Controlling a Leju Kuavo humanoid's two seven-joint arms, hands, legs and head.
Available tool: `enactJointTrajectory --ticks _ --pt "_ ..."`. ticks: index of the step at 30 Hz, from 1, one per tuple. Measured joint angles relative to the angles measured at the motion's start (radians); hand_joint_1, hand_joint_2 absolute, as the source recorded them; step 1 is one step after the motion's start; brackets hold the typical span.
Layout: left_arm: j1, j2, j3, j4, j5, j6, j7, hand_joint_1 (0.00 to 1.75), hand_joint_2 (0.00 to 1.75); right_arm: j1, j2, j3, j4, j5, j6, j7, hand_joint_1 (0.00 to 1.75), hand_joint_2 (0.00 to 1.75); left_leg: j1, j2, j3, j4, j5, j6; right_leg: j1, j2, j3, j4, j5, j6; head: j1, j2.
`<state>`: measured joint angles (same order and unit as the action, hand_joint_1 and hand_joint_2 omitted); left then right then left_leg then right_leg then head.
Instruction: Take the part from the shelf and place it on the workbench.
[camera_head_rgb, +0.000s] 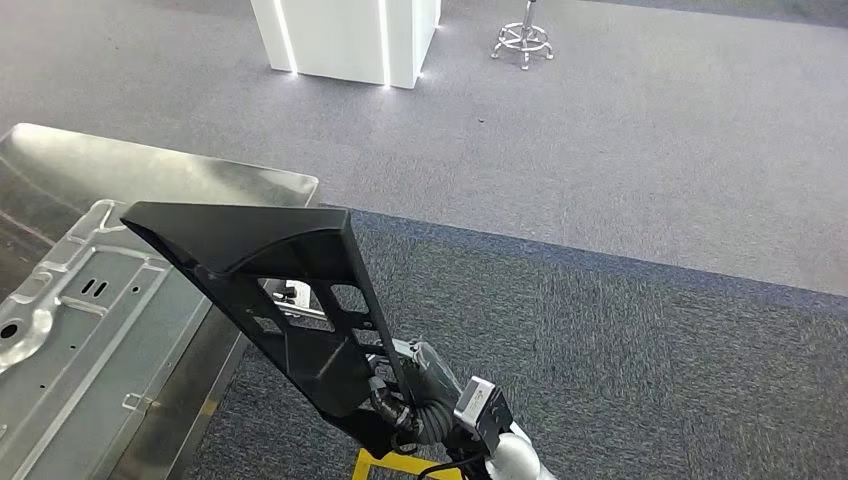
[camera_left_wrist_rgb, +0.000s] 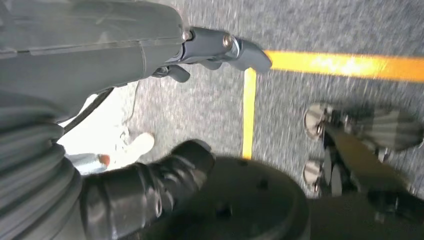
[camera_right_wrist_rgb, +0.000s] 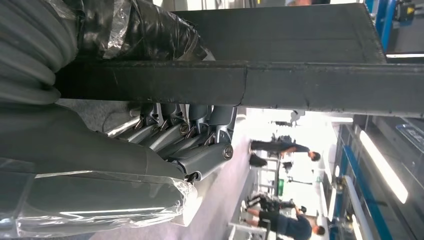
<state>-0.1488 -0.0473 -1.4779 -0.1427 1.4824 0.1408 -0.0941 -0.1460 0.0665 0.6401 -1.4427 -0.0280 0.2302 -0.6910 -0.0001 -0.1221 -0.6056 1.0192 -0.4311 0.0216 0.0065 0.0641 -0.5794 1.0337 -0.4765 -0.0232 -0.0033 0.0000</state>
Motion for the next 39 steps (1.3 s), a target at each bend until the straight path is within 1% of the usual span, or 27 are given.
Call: enactJointTrajectory --ticks 1,3,5,7,8,9,11,13,14,16,17,18,20,22,23,24,25,26,28,29,30,31,32,34,36,38,39 --pt "0.000 0.000 0.000 0.000 0.000 0.000 0.002 0.00 1.75 -0.003 0.001 0.000 0.000 -0.001 0.001 0.000 1.75 1.75 0.001 -0.006 -0.002 0.000 0.000 -0.006 -0.002 -0.011 0.003 -0.006 0.003 -0.002 0.000 0.000" --pt "-0.001 0.001 0.000 0.000 0.000 0.000 0.005 0.00 1.75 -0.007 0.004 0.000 0.000 -0.004 0.001 0.000 1.75 1.75 -0.002 0.021 -0.013 0.025 -0.016 -0.016 -0.007 -0.032 0.014 -0.020 0.008 -0.008 -0.001 0.000" --pt "-0.004 0.001 0.000 0.000 0.000 0.000 0.006 0.00 1.75 -0.010 0.005 0.000 0.000 -0.007 0.002 0.000 1.75 1.75 -0.003 0.076 -0.060 0.124 -0.071 -0.025 -0.007 -0.058 0.022 -0.027 0.009 -0.014 -0.003 0.000" --pt "-0.008 0.001 0.000 0.000 0.000 0.001 0.006 0.00 1.75 -0.009 0.005 0.000 0.002 -0.008 0.002 0.000 1.75 1.75 0.003 0.104 -0.123 0.247 -0.123 -0.034 -0.004 -0.086 0.022 -0.025 0.006 -0.018 -0.004 0.000" --pt "-0.009 0.001 0.000 0.000 0.000 0.001 0.006 0.00 1.75 -0.009 0.005 0.000 0.003 -0.008 0.002 0.000 1.75 1.75 0.006 0.109 -0.136 0.271 -0.124 -0.038 -0.004 -0.100 0.022 -0.024 0.004 -0.018 -0.004 0.000" --pt "-0.009 0.001 0.000 0.000 0.000 0.001 0.006 0.00 1.75 -0.009 0.005 0.000 0.003 -0.008 0.002 0.000 1.75 1.75 0.009 0.113 -0.129 0.258 -0.107 -0.041 -0.004 -0.112 0.023 -0.021 0.001 -0.017 -0.004 0.000" --pt "-0.008 0.002 0.000 0.000 -0.001 0.002 0.006 0.00 1.75 -0.010 0.004 0.000 0.003 -0.008 0.003 0.000 1.75 1.75 0.012 0.138 -0.064 0.130 -0.042 -0.044 -0.006 -0.135 0.024 -0.012 -0.008 -0.011 -0.003 0.000" --pt "-0.010 0.002 0.000 0.000 -0.001 0.003 0.007 0.00 1.75 -0.012 0.004 0.000 0.003 -0.008 0.003 0.000 1.75 1.75 0.009 0.166 -0.010 0.026 -0.007 -0.036 -0.003 -0.150 0.024 -0.004 -0.017 -0.002 -0.003 0.000" --pt "-0.011 0.002 0.000 0.000 -0.002 0.003 0.007 0.00 1.75 -0.012 0.004 0.000 0.003 -0.009 0.004 0.000 1.75 1.75 0.006 0.171 -0.004 0.011 -0.007 -0.029 -0.001 -0.156 0.024 -0.002 -0.020 0.003 -0.003 0.000" --pt "-0.012 0.002 0.000 0.000 -0.002 0.004 0.007 0.00 1.75 -0.013 0.004 0.000 0.003 -0.009 0.006 0.000 1.75 1.75 0.005 0.154 -0.005 0.010 -0.005 -0.014 0.000 -0.168 0.026 -0.002 -0.023 0.013 -0.003 0.000" --pt "-0.012 0.002 0.000 0.000 -0.003 0.004 0.007 0.00 1.75 -0.014 0.004 0.000 0.003 -0.009 0.007 0.000 1.75 1.75 0.006 0.145 -0.005 0.006 -0.002 -0.008 -0.002 -0.162 0.026 0.002 -0.027 0.018 -0.003 0.000" --pt "-0.012 0.002 0.000 0.000 -0.003 0.005 0.007 0.00 1.75 -0.014 0.004 0.000 0.002 -0.009 0.008 -0.001 1.75 1.75 0.008 0.136 -0.004 0.003 0.000 -0.001 -0.005 -0.144 0.020 0.018 -0.040 0.024 -0.003 0.000" --pt "-0.014 0.001 0.000 0.000 -0.003 0.007 0.008 0.00 1.75 -0.015 0.003 0.000 0.003 -0.010 0.010 -0.001 1.75 1.75 0.010 0.120 -0.003 -0.001 0.004 0.008 -0.011 -0.093 -0.022 0.109 -0.093 0.032 -0.002 0.000" --pt "-0.016 0.000 0.000 0.000 -0.003 0.007 0.008 0.00 1.75 -0.013 0.000 0.000 0.003 -0.010 0.011 -0.001 1.75 1.75 0.009 0.101 -0.005 -0.001 0.005 0.012 -0.012 -0.069 -0.088 0.240 -0.149 0.035 -0.002 0.000" --pt "-0.015 -0.001 0.000 0.000 -0.003 0.008 0.008 0.00 1.75 -0.012 -0.002 0.000 0.003 -0.010 0.012 -0.001 1.75 1.75 0.008 0.089 -0.005 -0.001 0.005 0.012 -0.012 -0.067 -0.110 0.280 -0.156 0.035 -0.002 0.000" --pt "-0.014 -0.001 0.000 0.000 -0.003 0.008 0.008 0.00 1.75 -0.012 -0.003 0.000 0.003 -0.010 0.013 -0.001 1.75 1.75 0.008 0.077 -0.005 0.000 0.005 0.012 -0.012 -0.065 -0.115 0.283 -0.142 0.034 -0.002 0.000" --pt "-0.014 -0.001 0.000 0.000 -0.003 0.008 0.008 0.00 1.75 -0.012 -0.004 0.000 0.003 -0.010 0.015 -0.001 1.75 1.75 0.008 0.064 -0.004 0.000 0.005 0.012 -0.013 -0.062 -0.100 0.244 -0.110 0.032 -0.002 0.000" --pt "-0.014 -0.002 0.000 0.000 -0.003 0.009 0.008 0.00 1.75 -0.012 -0.004 0.000 0.003 -0.011 0.016 -0.001 1.75 1.75 0.009 0.051 -0.003 0.002 0.006 0.010 -0.014 -0.051 -0.069 0.176 -0.070 0.028 -0.002 0.000" --pt "-0.015 -0.004 0.000 0.000 -0.002 0.009 0.008 0.00 1.75 -0.013 -0.004 0.000 0.003 -0.012 0.018 -0.001 1.75 1.75 0.007 0.029 -0.005 0.006 0.006 0.004 -0.015 -0.015 -0.012 0.049 -0.018 0.023 -0.002 0.000" --pt "-0.015 -0.005 0.000 0.000 -0.002 0.009 0.008 0.00 1.75 -0.013 -0.004 0.000 0.003 -0.012 0.019 -0.001 1.75 1.75 0.007 0.020 -0.008 0.007 0.007 -0.002 -0.014 -0.004 0.001 0.018 -0.009 0.021 -0.002 0.000" --pt "-0.014 -0.005 0.000 0.000 -0.002 0.009 0.008 0.00 1.75 -0.013 -0.005 0.000 0.003 -0.012 0.019 -0.001 1.75 1.75 0.007 0.012 -0.011 0.006 0.009 -0.008 -0.012 -0.002 0.003 0.009 -0.011 0.019 -0.002 0.000" --pt "-0.013 -0.005 0.000 0.000 -0.002 0.010 0.008 0.00 1.75 -0.013 -0.005 0.000 0.003 -0.013 0.020 -0.001 1.75 1.75 0.009 0.004 -0.014 0.004 0.011 -0.015 -0.011 -0.013 0.004 0.007 -0.008 0.015 -0.002 0.000" --pt "-0.011 -0.005 0.000 0.000 -0.001 0.010 0.008 0.00 1.75 -0.014 -0.004 0.000 0.003 -0.014 0.020 -0.001 1.75 1.75 0.010 0.004 -0.016 0.007 0.010 -0.021 -0.011 -0.023 0.007 0.004 -0.005 0.009 -0.003 0.000" --pt "-0.011 -0.005 0.000 0.000 -0.001 0.012 0.010 0.00 1.75 -0.016 -0.002 0.000 0.003 -0.015 0.021 -0.001 1.75 1.75 0.008 0.041 -0.035 0.045 -0.015 -0.028 -0.014 -0.046 0.013 -0.006 0.001 -0.005 -0.004 0.000" --pt "-0.013 -0.005 0.000 0.000 0.000 0.013 0.012 0.00 1.75 -0.017 -0.001 0.000 0.003 -0.017 0.021 -0.001 1.75 1.75 0.006 0.090 -0.087 0.156 -0.077 -0.033 -0.012 -0.070 0.015 -0.010 0.001 -0.013 -0.006 0.000" --pt "-0.014 -0.004 0.000 0.000 0.000 0.013 0.012 0.00 1.75 -0.016 -0.001 0.000 0.004 -0.019 0.022 -0.001 1.75 1.75 0.007 0.106 -0.140 0.270 -0.123 -0.038 -0.009 -0.098 0.014 -0.009 -0.001 -0.015 -0.006 0.000" --pt "-0.013 -0.004 0.000 0.000 0.000 0.013 0.012 0.00 1.75 -0.016 -0.002 0.000 0.004 -0.019 0.023 -0.001 1.75 1.75 0.008 0.108 -0.145 0.286 -0.122 -0.040 -0.008 -0.111 0.014 -0.009 -0.002 -0.015 -0.006 0.000"
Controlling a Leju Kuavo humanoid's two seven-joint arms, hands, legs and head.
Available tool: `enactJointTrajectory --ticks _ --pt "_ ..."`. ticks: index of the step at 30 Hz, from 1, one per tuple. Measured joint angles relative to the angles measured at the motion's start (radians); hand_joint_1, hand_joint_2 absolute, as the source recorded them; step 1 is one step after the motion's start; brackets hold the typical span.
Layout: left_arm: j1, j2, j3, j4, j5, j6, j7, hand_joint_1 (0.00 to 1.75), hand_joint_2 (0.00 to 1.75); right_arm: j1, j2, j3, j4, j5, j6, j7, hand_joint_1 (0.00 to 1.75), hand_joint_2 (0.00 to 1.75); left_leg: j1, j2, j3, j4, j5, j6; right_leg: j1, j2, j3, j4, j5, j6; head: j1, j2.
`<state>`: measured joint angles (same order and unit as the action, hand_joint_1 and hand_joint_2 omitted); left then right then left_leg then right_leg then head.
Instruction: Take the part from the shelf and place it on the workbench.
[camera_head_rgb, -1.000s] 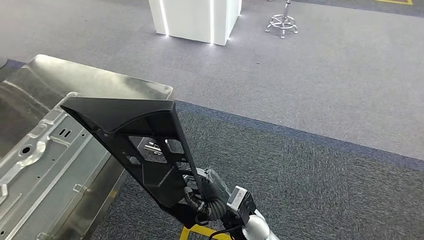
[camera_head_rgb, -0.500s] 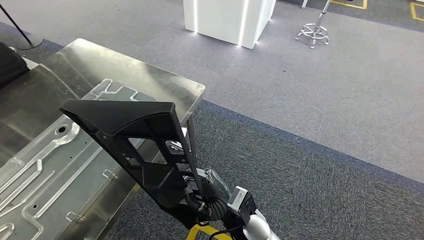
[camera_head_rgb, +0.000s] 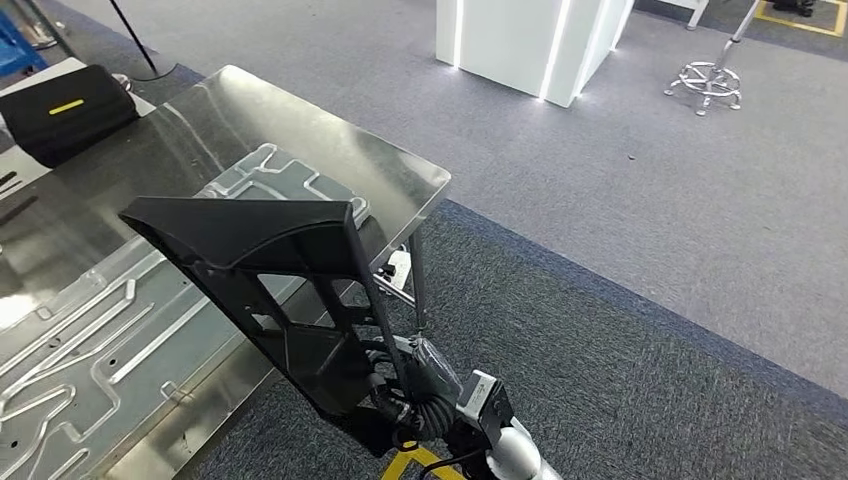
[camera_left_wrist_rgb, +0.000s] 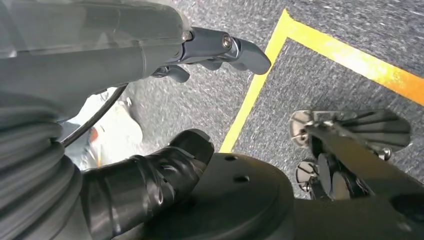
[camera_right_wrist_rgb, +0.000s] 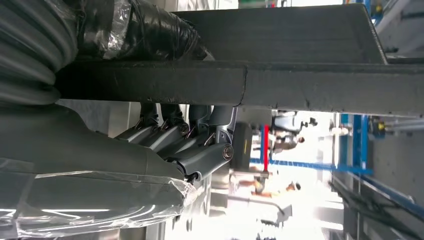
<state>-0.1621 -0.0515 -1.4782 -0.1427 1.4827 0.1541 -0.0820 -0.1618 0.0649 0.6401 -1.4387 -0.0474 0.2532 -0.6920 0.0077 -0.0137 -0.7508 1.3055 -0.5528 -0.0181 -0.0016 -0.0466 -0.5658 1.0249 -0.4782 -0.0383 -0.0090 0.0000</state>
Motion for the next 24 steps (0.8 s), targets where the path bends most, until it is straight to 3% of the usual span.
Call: enactJointTrajectory --ticks 1,2,4,5,6,8,10,12,14,15,16,17,19,21,23,24 --pt "0.001 0.000 0.000 0.000 0.000 0.000 0.000 0.00 1.75 0.000 0.000 0.000 0.000 -0.001 0.001 0.000 1.75 1.75 0.000 0.004 0.016 -0.025 0.020 0.000 0.000 -0.012 0.001 0.000 -0.001 0.001 0.000 0.000" --pt "0.001 0.001 0.000 0.000 0.000 0.000 0.000 0.00 1.75 0.000 0.000 0.000 0.000 -0.003 0.003 0.000 1.75 1.75 0.000 0.012 0.051 -0.085 0.053 0.001 0.000 -0.023 0.003 0.000 -0.003 0.003 0.000 0.000" --pt "0.000 0.002 0.000 0.000 0.001 0.000 0.001 0.00 1.75 -0.002 0.000 0.000 0.000 -0.005 0.007 0.000 1.75 1.75 -0.005 0.050 0.126 -0.222 0.100 0.009 0.005 -0.042 0.007 0.002 -0.009 0.010 0.000 0.000" --pt "-0.001 0.002 0.000 0.000 0.001 0.000 0.001 0.00 1.75 -0.004 0.000 0.000 0.000 -0.006 0.009 0.000 1.75 1.75 -0.008 0.063 0.148 -0.264 0.109 0.016 0.008 -0.050 0.008 0.003 -0.011 0.014 0.001 0.000" --pt "-0.001 0.002 0.000 0.000 0.001 -0.001 0.002 0.00 1.75 -0.005 0.000 0.000 0.000 -0.007 0.012 0.000 1.75 1.75 -0.011 0.068 0.155 -0.281 0.109 0.022 0.010 -0.058 0.009 0.004 -0.013 0.018 0.001 0.000" --pt "-0.001 0.002 0.000 0.000 0.002 -0.002 0.002 0.00 1.75 -0.006 0.000 0.000 0.000 -0.007 0.015 0.000 1.75 1.75 -0.012 0.047 0.154 -0.285 0.113 0.035 0.010 -0.072 0.010 0.005 -0.017 0.027 0.002 0.000" --pt "0.000 0.001 0.000 0.000 0.004 -0.002 0.002 0.00 1.75 -0.008 0.001 0.000 0.000 -0.007 0.015 0.000 1.75 1.75 -0.008 0.027 0.156 -0.292 0.117 0.046 0.005 -0.040 -0.001 0.038 -0.042 0.038 0.002 0.000" --pt "-0.001 -0.001 0.000 0.000 0.004 -0.002 0.002 0.00 1.75 -0.009 0.000 0.000 -0.001 -0.008 0.015 -0.001 1.75 1.75 -0.006 0.009 0.158 -0.295 0.120 0.053 -0.001 0.018 -0.048 0.141 -0.098 0.046 0.003 0.000" --pt "-0.002 -0.002 0.000 0.000 0.004 -0.002 0.002 0.00 1.75 -0.007 -0.003 0.000 0.001 -0.009 0.015 0.000 1.75 1.75 -0.006 -0.013 0.156 -0.294 0.121 0.055 -0.003 0.040 -0.111 0.262 -0.141 0.048 0.003 0.000" --pt "-0.001 -0.002 0.000 0.000 0.004 -0.002 0.002 0.00 1.75 -0.006 -0.004 0.000 0.002 -0.009 0.015 0.000 1.75 1.75 -0.006 -0.026 0.156 -0.292 0.121 0.055 -0.003 0.042 -0.127 0.286 -0.138 0.048 0.003 0.000" --pt "-0.001 -0.002 0.000 0.000 0.004 -0.002 0.002 0.00 1.75 -0.006 -0.004 0.000 0.002 -0.009 0.015 0.000 1.75 1.75 -0.006 -0.040 0.156 -0.290 0.121 0.055 -0.003 0.045 -0.125 0.272 -0.115 0.046 0.003 0.000" --pt "0.000 -0.002 0.000 0.000 0.005 -0.002 0.003 0.00 1.75 -0.006 -0.005 0.000 0.002 -0.009 0.016 0.000 1.75 1.75 -0.006 -0.053 0.157 -0.288 0.120 0.054 -0.003 0.052 -0.105 0.221 -0.077 0.043 0.003 0.000" --pt "-0.001 -0.004 0.000 0.000 0.005 -0.002 0.003 0.00 1.75 -0.007 -0.005 0.000 0.002 -0.009 0.016 0.000 1.75 1.75 -0.005 -0.076 0.155 -0.284 0.119 0.050 -0.005 0.093 -0.048 0.085 -0.013 0.037 0.003 0.000" --pt "-0.002 -0.005 0.000 0.000 0.005 -0.002 0.003 0.00 1.75 -0.007 -0.005 0.000 0.002 -0.010 0.017 0.000 1.75 1.75 -0.004 -0.094 0.149 -0.283 0.120 0.042 -0.004 0.121 -0.022 0.018 0.006 0.034 0.003 0.000" --pt "0.000 -0.005 0.000 0.000 0.005 -0.002 0.003 0.00 1.75 -0.007 -0.005 0.000 0.002 -0.010 0.017 0.000 1.75 1.75 -0.001 -0.111 0.143 -0.285 0.123 0.028 -0.003 0.107 -0.019 0.010 0.008 0.029 0.003 0.000" --pt "0.001 -0.005 0.000 0.000 0.005 -0.002 0.003 0.00 1.75 -0.008 -0.004 0.000 0.002 -0.010 0.018 0.000 1.75 1.75 0.000 -0.105 0.140 -0.281 0.120 0.023 -0.003 0.097 -0.015 0.005 0.010 0.024 0.002 0.000"
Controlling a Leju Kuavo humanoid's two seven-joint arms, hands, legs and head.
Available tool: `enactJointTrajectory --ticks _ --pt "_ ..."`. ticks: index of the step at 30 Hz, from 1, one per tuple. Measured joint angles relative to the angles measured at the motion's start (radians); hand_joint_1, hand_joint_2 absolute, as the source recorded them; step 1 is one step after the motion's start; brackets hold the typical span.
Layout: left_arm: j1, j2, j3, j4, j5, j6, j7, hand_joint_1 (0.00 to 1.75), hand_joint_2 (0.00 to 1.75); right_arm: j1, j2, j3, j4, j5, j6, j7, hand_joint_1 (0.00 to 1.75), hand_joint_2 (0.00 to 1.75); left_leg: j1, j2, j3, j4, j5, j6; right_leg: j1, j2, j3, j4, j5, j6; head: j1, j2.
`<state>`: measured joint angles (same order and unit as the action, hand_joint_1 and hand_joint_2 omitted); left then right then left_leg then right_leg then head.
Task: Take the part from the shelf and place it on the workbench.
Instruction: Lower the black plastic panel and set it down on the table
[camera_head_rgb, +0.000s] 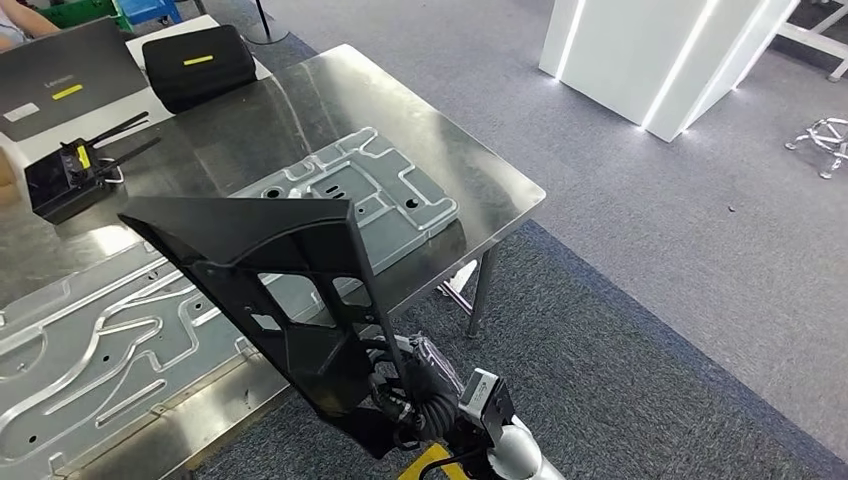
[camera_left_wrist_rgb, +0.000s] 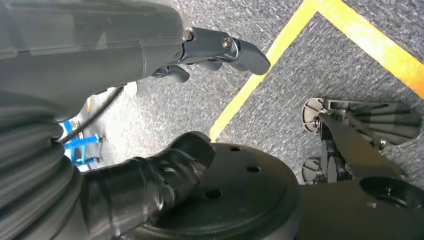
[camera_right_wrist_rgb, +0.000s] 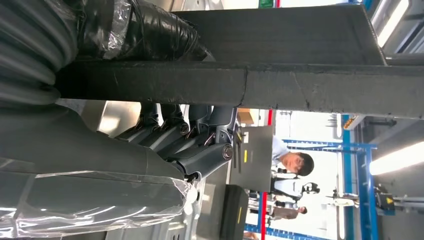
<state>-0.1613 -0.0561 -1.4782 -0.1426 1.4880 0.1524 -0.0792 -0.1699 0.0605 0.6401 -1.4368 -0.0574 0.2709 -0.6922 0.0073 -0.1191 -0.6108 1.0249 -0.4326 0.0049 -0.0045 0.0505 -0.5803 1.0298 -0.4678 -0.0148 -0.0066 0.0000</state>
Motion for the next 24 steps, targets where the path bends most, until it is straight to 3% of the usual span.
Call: enactJointTrajectory --ticks 2,4,6,7,8,10,12,15,17,19,21,22,23,24 --pt "0.000 0.001 0.000 0.000 0.000 0.000 0.000 0.00 1.75 -0.001 0.002 0.000 0.000 0.000 0.001 0.000 1.75 1.75 -0.002 0.046 -0.026 0.054 -0.035 -0.008 -0.002 -0.026 0.009 -0.012 0.005 -0.014 -0.001 0.000" --pt "-0.002 0.002 0.000 0.000 0.000 0.001 0.001 0.00 1.75 0.000 0.002 0.000 0.000 0.000 0.002 0.000 1.75 1.75 -0.002 0.094 -0.082 0.175 -0.100 -0.014 0.001 -0.054 0.010 -0.015 0.005 -0.021 -0.002 0.000" --pt "-0.002 0.003 0.000 0.000 0.000 0.001 0.001 0.00 1.75 0.001 0.002 0.000 0.000 0.000 0.003 0.000 1.75 1.75 -0.001 0.105 -0.126 0.268 -0.132 -0.020 0.002 -0.082 0.009 -0.013 0.002 -0.022 -0.002 0.000" --pt "-0.002 0.004 0.000 0.000 0.000 0.001 0.001 0.00 1.75 0.001 0.002 0.000 0.001 0.000 0.003 0.000 1.75 1.75 -0.001 0.107 -0.123 0.265 -0.121 -0.021 0.002 -0.095 0.009 -0.012 0.000 -0.021 -0.002 0.000" --pt "-0.001 0.004 0.000 0.000 0.000 0.001 0.001 0.00 1.75 0.001 0.002 0.000 0.001 -0.001 0.005 0.000 1.75 1.75 -0.001 0.113 -0.099 0.222 -0.093 -0.021 0.002 -0.107 0.010 -0.010 -0.002 -0.019 -0.002 0.000" --pt "-0.001 0.005 0.000 0.000 0.000 0.001 0.001 0.00 1.75 0.001 0.002 0.000 0.000 -0.002 0.007 0.000 1.75 1.75 -0.005 0.150 -0.022 0.084 -0.036 -0.015 0.005 -0.127 0.013 -0.005 -0.009 -0.013 -0.002 0.000" --pt "-0.002 0.006 0.000 0.000 0.000 0.001 0.001 0.00 1.75 0.000 0.002 0.000 0.000 -0.002 0.009 0.000 1.75 1.75 -0.010 0.177 0.020 0.004 -0.015 -0.002 0.011 -0.141 0.016 -0.002 -0.014 -0.004 -0.002 0.000" --pt "-0.002 0.005 0.000 0.000 0.000 0.000 0.001 0.00 1.75 -0.001 0.002 0.000 0.000 -0.002 0.011 0.000 1.75 1.75 -0.011 0.154 0.020 -0.007 -0.012 0.017 0.010 -0.155 0.020 0.000 -0.020 0.010 -0.001 0.000" --pt "-0.002 0.004 0.000 0.000 0.000 0.000 0.002 0.00 1.75 -0.002 0.002 0.000 0.000 -0.003 0.012 0.000 1.75 1.75 -0.006 0.136 0.024 -0.014 -0.007 0.029 0.006 -0.116 0.006 0.040 -0.050 0.021 0.000 0.000" --pt "-0.003 0.003 0.000 0.000 0.000 0.000 0.002 0.00 1.75 -0.001 0.001 0.000 0.000 -0.003 0.012 0.000 1.75 1.75 -0.004 0.117 0.024 -0.015 -0.004 0.036 0.001 -0.066 -0.048 0.155 -0.112 0.026 0.000 0.000" --pt "-0.003 0.002 0.000 0.000 0.000 0.000 0.001 0.00 1.75 0.001 -0.001 0.000 0.000 -0.003 0.011 0.000 1.75 1.75 -0.005 0.095 0.022 -0.013 -0.004 0.038 0.000 -0.053 -0.108 0.273 -0.151 0.028 0.000 0.000" --pt "-0.003 0.002 0.000 0.000 0.000 0.000 0.001 0.00 1.75 0.001 -0.002 0.000 0.001 -0.003 0.011 0.000 1.75 1.75 -0.005 0.082 0.022 -0.012 -0.004 0.038 0.000 -0.052 -0.120 0.289 -0.143 0.027 0.000 0.000" --pt "-0.002 0.002 0.000 0.000 0.000 0.000 0.001 0.00 1.75 0.001 -0.002 0.000 0.001 -0.003 0.011 0.000 1.75 1.75 -0.006 0.069 0.022 -0.010 -0.004 0.038 0.000 -0.050 -0.112 0.263 -0.115 0.025 0.000 0.000" --pt "-0.002 0.002 0.000 0.000 0.000 0.000 0.001 0.00 1.75 0.000 -0.002 0.000 0.001 -0.003 0.011 0.000 1.75 1.75 -0.006 0.055 0.023 -0.008 -0.005 0.037 0.001 -0.042 -0.087 0.201 -0.075 0.020 0.000 0.000"
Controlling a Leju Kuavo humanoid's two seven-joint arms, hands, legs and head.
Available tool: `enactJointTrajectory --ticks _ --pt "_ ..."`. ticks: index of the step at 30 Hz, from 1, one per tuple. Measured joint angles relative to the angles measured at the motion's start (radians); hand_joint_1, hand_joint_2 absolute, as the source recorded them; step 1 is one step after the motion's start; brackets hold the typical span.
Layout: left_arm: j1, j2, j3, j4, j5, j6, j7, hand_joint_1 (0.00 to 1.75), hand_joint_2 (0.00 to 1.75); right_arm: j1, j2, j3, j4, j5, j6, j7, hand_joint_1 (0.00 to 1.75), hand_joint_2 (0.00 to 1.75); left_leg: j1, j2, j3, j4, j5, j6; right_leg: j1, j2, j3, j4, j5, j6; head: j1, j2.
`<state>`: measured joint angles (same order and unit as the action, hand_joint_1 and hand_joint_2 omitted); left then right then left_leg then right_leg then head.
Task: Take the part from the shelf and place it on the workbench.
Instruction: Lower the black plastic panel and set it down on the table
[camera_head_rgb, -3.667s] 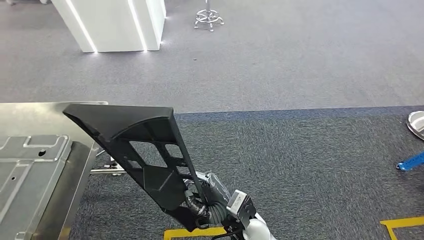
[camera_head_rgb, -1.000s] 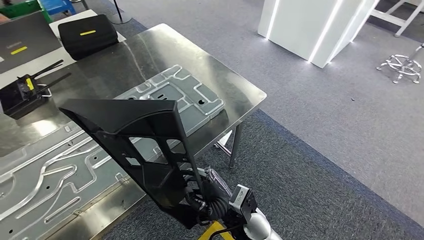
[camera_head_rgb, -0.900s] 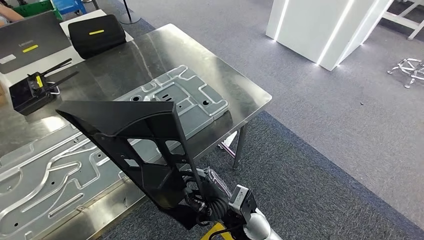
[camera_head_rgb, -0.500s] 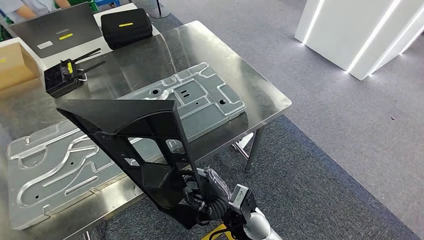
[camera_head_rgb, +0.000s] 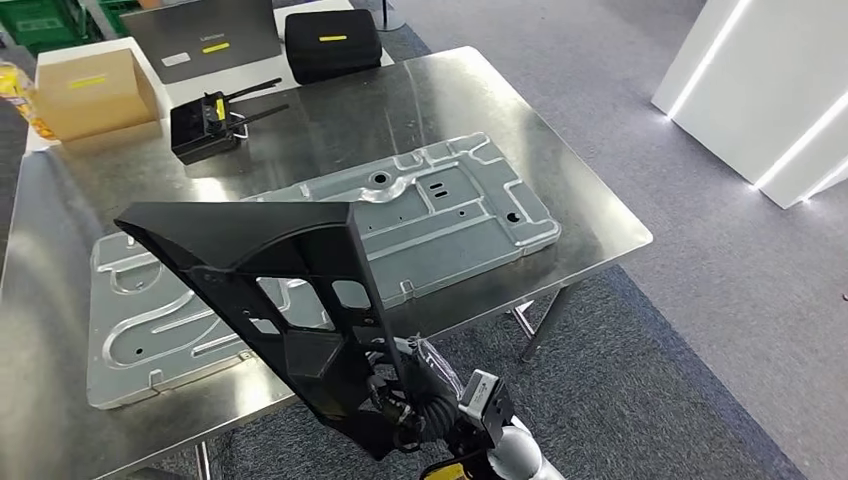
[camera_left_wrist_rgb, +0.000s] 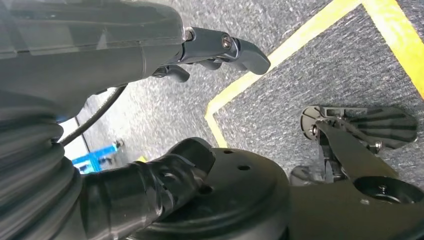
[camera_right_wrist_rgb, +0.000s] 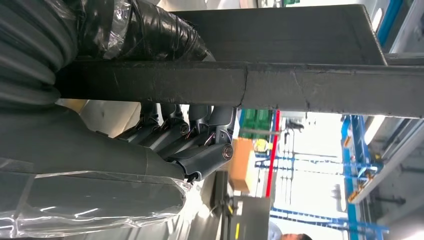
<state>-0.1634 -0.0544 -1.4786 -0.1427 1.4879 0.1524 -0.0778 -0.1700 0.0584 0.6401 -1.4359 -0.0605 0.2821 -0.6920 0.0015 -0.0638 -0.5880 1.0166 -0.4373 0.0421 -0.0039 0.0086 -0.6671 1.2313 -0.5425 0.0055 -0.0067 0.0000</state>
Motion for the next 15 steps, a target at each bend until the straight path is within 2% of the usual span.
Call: enactJointTrajectory --ticks 2,3,4,6,7,9,10,11,12,13,14,15 --pt "-0.001 -0.003 0.000 0.000 0.000 0.000 0.000 0.00 1.75 -0.004 0.000 0.000 0.000 -0.001 0.000 0.000 1.75 1.75 0.000 -0.023 -0.001 0.003 0.000 -0.004 0.000 0.039 0.059 -0.138 0.062 -0.010 0.000 0.000" --pt "-0.002 -0.004 0.000 0.000 -0.001 -0.001 0.000 0.00 1.75 -0.006 0.000 0.000 0.001 -0.001 0.000 0.000 1.75 1.75 0.001 -0.033 -0.004 0.003 0.001 -0.008 0.001 0.054 0.076 -0.181 0.075 -0.012 0.000 0.000" --pt "-0.001 -0.006 0.000 0.000 -0.001 -0.001 0.000 0.00 1.75 -0.007 0.000 0.000 0.001 -0.002 0.001 0.000 1.75 1.75 0.003 -0.042 -0.007 0.003 0.002 -0.014 0.003 0.060 0.083 -0.198 0.076 -0.014 0.000 0.000" --pt "0.000 -0.006 -0.001 0.000 -0.001 0.000 0.000 0.00 1.75 -0.010 0.001 0.000 0.002 -0.003 0.001 0.000 1.75 1.75 0.006 -0.055 -0.011 0.001 0.005 -0.026 0.002 0.041 0.088 -0.207 0.080 -0.018 0.001 0.000" --pt "0.000 -0.005 -0.001 0.000 -0.001 0.000 0.000 0.00 1.75 -0.012 0.002 0.000 0.002 -0.003 0.001 0.000 1.75 1.75 0.004 -0.043 -0.014 0.007 0.000 -0.031 0.000 0.030 0.093 -0.214 0.083 -0.022 0.000 0.000" --pt "-0.001 -0.004 -0.002 0.001 -0.001 0.000 0.000 0.00 1.75 -0.016 0.005 0.000 0.003 -0.004 0.001 -0.001 1.75 1.75 0.002 0.004 -0.042 0.068 -0.040 -0.039 -0.007 0.005 0.100 -0.227 0.089 -0.031 -0.002 0.000" --pt "-0.002 -0.003 -0.002 0.001 -0.001 0.000 0.000 0.00 1.75 -0.017 0.006 0.000 0.004 -0.006 0.002 -0.001 1.75 1.75 0.002 0.030 -0.069 0.125 -0.072 -0.043 -0.006 -0.007 0.101 -0.229 0.089 -0.034 -0.003 0.000" --pt "-0.003 -0.002 -0.002 0.001 -0.001 0.001 0.000 0.00 1.75 -0.018 0.007 0.000 0.005 -0.007 0.002 -0.001 1.75 1.75 0.004 0.042 -0.101 0.191 -0.102 -0.047 -0.005 -0.020 0.100 -0.229 0.089 -0.035 -0.004 0.000" --pt "-0.003 -0.001 -0.002 0.001 -0.001 0.001 0.000 0.00 1.75 -0.017 0.007 0.000 0.007 -0.008 0.002 0.000 1.75 1.75 0.005 0.047 -0.127 0.245 -0.121 -0.052 -0.005 -0.034 0.100 -0.228 0.087 -0.035 -0.004 0.000" --pt "-0.003 0.000 -0.002 0.001 -0.001 0.001 0.000 0.00 1.75 -0.017 0.006 0.000 0.009 -0.008 0.002 0.000 1.75 1.75 0.007 0.050 -0.139 0.271 -0.122 -0.056 -0.005 -0.046 0.100 -0.227 0.086 -0.035 -0.004 0.000" --pt "-0.003 0.001 -0.002 0.001 -0.001 0.001 0.000 0.00 1.75 -0.018 0.006 0.000 0.011 -0.009 0.003 0.000 1.75 1.75 0.009 0.053 -0.132 0.259 -0.105 -0.059 -0.005 -0.057 0.101 -0.226 0.084 -0.033 -0.004 0.000" --pt "-0.002 0.002 -0.002 0.001 -0.002 0.001 0.000 0.00 1.75 -0.019 0.007 0.000 0.012 -0.010 0.003 0.000 1.75 1.75 0.012 0.057 -0.103 0.205 -0.072 -0.062 -0.006 -0.065 0.101 -0.223 0.081 -0.029 -0.004 0.000"
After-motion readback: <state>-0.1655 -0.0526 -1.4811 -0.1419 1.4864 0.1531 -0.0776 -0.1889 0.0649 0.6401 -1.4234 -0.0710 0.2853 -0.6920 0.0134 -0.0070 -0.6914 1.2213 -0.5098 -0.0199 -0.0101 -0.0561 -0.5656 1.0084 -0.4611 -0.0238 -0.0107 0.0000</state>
